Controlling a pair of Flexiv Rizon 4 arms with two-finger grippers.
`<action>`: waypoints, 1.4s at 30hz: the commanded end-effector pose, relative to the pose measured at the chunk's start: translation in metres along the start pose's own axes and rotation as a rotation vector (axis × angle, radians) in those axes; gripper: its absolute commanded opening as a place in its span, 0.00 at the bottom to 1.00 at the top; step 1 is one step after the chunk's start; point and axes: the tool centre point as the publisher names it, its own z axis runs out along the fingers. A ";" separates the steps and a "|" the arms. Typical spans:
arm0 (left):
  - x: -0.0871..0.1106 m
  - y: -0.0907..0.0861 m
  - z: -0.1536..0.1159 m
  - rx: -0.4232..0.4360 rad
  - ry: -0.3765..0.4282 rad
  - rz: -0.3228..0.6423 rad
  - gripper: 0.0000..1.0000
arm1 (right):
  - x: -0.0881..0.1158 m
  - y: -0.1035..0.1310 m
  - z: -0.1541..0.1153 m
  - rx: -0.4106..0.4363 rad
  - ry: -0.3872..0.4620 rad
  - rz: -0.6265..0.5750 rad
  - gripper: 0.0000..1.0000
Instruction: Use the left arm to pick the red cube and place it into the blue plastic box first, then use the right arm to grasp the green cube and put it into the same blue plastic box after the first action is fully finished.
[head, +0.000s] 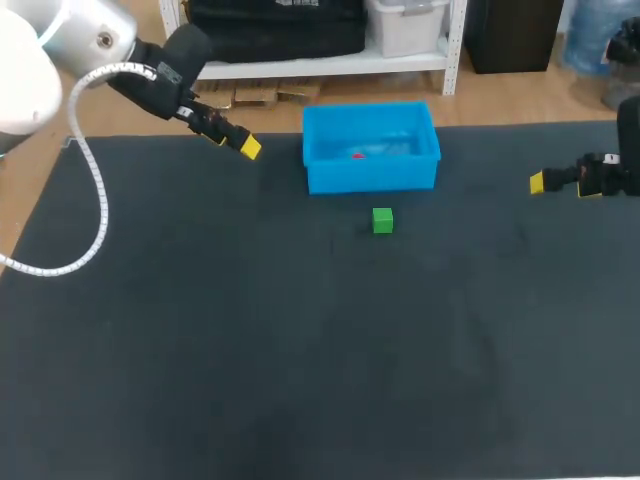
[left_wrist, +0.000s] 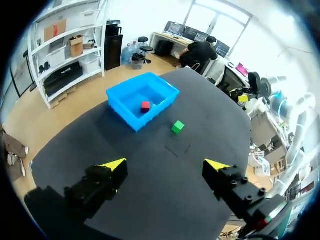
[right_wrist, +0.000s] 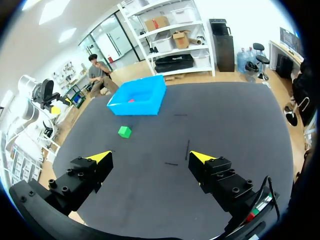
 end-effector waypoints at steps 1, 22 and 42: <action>0.001 -0.001 0.000 -0.002 -0.003 0.000 1.00 | 0.000 0.000 0.000 0.000 0.001 0.000 1.00; 0.001 -0.001 0.000 -0.002 -0.003 0.000 1.00 | 0.000 0.000 0.000 0.000 0.001 0.000 1.00; 0.001 -0.001 0.000 -0.002 -0.003 0.000 1.00 | -0.010 0.036 0.020 0.032 0.040 -0.039 1.00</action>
